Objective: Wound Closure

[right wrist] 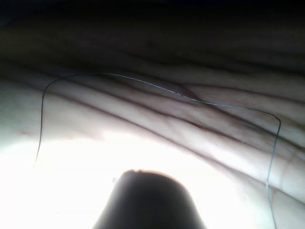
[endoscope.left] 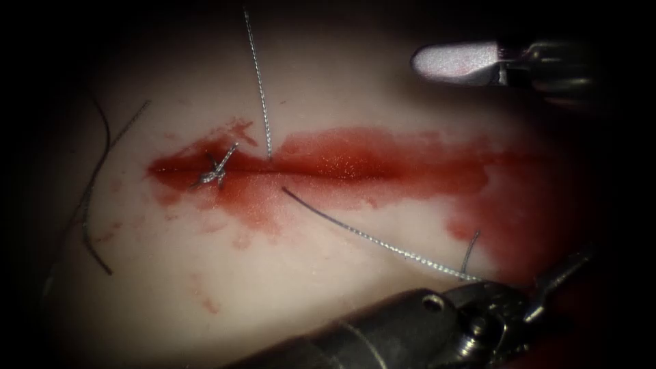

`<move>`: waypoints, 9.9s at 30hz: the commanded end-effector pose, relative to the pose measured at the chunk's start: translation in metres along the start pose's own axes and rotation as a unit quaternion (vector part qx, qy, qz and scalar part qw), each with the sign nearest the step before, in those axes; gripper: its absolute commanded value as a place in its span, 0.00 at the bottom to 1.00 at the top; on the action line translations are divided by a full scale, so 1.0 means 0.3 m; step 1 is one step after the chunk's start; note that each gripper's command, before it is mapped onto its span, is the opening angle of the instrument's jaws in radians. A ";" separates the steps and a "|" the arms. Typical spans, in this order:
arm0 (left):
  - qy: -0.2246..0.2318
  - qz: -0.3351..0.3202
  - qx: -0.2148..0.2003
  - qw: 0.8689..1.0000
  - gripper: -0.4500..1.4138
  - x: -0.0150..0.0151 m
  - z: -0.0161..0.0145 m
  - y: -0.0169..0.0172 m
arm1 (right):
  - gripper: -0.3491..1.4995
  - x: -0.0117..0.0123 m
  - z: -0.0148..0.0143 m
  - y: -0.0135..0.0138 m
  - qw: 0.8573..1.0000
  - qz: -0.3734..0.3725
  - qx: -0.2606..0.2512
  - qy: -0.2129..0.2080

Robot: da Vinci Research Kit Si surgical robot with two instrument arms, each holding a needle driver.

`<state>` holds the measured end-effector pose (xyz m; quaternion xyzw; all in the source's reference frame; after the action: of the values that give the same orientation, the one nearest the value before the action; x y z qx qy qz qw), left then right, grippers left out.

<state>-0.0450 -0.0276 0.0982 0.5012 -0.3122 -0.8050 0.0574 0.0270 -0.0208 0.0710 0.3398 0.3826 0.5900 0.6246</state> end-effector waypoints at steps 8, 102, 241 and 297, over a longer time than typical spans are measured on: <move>-0.012 0.003 0.014 1.000 0.46 0.000 0.004 -0.004 | 0.76 0.0129 -0.0167 -0.0059 0.999 0.010 0.052 0.010; -0.057 0.194 0.018 0.979 0.65 0.000 -0.009 -0.006 | 0.72 0.0099 -0.0202 -0.0142 0.998 0.007 0.062 0.002; 0.002 0.419 0.260 0.870 0.00 -0.057 -0.096 -0.081 | 0.50 -0.0172 0.0007 -0.0133 0.990 -0.035 0.130 -0.040; 0.089 0.573 0.015 0.814 0.00 -0.071 -0.089 -0.064 | 0.68 -0.0189 0.0482 0.0015 0.914 0.234 0.203 0.264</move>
<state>-0.0076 -0.0168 0.0960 0.3039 -0.5462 -0.5747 0.5282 0.0387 -0.0273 0.0787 0.3719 0.5510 0.7019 0.2557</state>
